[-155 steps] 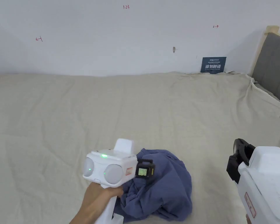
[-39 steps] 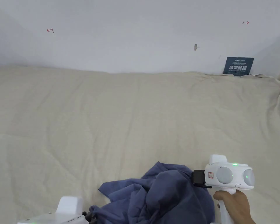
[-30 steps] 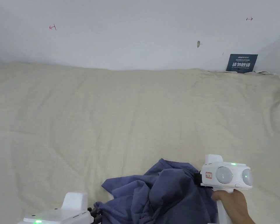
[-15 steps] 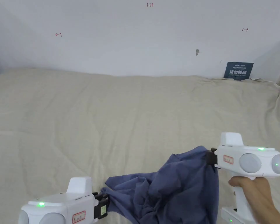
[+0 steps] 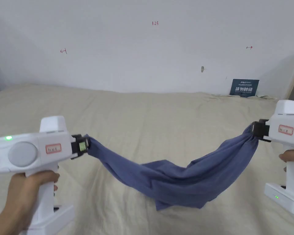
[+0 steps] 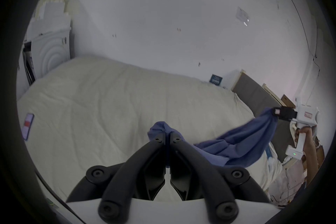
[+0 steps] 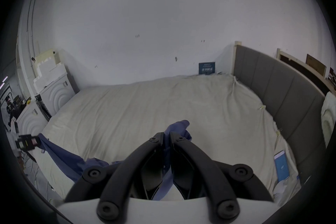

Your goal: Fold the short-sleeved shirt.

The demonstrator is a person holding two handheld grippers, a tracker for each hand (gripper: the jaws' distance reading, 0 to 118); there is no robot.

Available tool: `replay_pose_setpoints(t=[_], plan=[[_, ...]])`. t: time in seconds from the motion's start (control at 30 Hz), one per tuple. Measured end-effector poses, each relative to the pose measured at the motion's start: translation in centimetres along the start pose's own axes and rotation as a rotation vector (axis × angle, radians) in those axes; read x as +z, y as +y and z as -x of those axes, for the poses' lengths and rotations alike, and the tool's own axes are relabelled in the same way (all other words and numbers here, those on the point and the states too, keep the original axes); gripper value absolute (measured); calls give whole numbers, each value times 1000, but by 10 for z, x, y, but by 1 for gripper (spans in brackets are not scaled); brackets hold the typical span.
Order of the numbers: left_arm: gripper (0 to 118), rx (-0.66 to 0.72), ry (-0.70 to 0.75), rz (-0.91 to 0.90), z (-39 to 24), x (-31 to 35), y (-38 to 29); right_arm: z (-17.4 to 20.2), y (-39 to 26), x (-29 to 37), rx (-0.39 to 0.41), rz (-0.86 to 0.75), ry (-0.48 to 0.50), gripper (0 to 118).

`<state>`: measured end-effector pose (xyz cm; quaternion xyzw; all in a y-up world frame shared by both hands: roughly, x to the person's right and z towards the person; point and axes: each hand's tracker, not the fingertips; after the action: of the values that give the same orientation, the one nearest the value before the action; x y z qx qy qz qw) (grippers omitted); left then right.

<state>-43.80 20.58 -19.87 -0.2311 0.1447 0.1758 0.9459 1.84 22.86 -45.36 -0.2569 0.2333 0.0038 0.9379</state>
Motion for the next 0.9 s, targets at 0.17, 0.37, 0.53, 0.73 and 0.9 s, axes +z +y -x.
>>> replay_pose_setpoints(t=[0.17, 0.37, 0.53, 0.73, 0.9], plan=[[1, -14, 59, -46, 10, -3, 56, -15, 40, 5, -15, -47, -48, 4], [1, -26, 94, -80, 8, -20, 113, -27, 84, -4, -40, -89, -78, 4], [1, -64, 108, -98, 1, -46, 158, -28, 120, -23, -43, -124, -92, 4], [1, -96, 140, -149, -12, -59, 207, -23, 154, -43, -33, -175, -108, 4], [1, -116, 162, -170, -9, -68, 218, -18, 161, -57, -24, -189, -106, 4]])
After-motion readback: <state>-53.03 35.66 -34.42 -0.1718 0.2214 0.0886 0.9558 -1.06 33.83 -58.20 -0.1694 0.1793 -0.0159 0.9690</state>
